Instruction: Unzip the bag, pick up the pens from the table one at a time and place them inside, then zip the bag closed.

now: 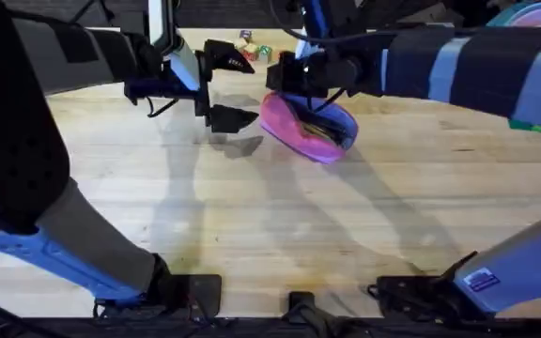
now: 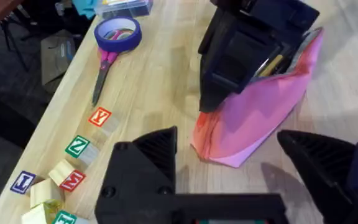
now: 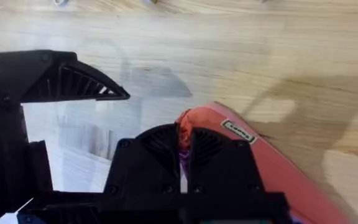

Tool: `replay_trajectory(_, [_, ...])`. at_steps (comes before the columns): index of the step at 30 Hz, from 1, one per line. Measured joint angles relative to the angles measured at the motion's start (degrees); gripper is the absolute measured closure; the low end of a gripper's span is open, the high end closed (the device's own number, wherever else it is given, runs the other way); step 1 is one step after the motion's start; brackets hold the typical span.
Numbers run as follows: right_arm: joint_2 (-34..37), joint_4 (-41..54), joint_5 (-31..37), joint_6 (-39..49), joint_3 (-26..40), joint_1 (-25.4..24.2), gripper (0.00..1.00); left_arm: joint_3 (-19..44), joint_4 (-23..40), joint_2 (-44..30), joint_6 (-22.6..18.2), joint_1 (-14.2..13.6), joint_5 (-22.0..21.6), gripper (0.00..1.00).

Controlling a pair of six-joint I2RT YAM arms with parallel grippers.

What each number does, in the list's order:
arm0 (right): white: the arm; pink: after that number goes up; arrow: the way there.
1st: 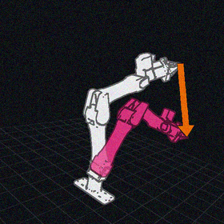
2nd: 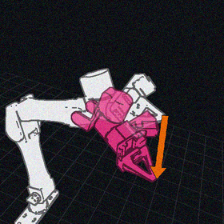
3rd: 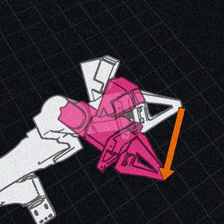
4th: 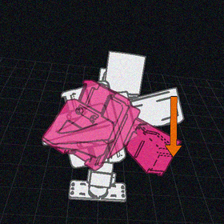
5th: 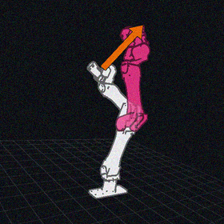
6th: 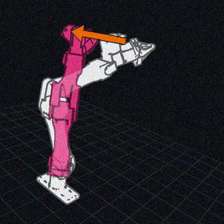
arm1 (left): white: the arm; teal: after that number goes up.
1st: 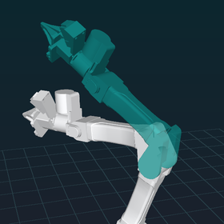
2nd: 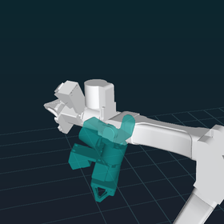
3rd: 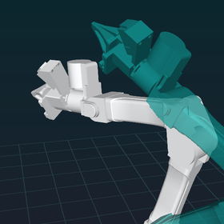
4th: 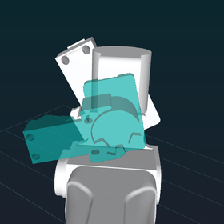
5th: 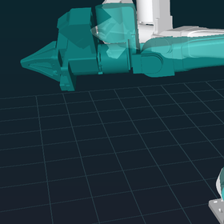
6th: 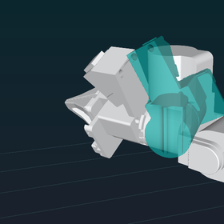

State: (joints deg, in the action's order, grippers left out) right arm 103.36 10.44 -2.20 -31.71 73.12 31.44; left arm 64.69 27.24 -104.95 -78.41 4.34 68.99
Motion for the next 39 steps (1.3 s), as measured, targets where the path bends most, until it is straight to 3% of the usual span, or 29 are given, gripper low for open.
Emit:
replay_trajectory(23, [-4.4, 2.98, 0.47, 4.1, 0.0, 0.0, 0.967, 0.0, 1.1, -0.02, -0.02, 0.0, 0.0, 0.007])
replay_trajectory(30, [-4.41, 2.93, 7.59, 4.59, 0.0, 1.82, 0.966, 0.0, 5.01, -0.02, -0.02, 0.0, -0.02, 0.008])
replay_trajectory(39, [-4.4, 2.91, 19.14, 4.79, 0.0, 8.47, 0.967, 0.0, 5.99, 0.0, -0.02, 0.0, -0.01, 0.008])
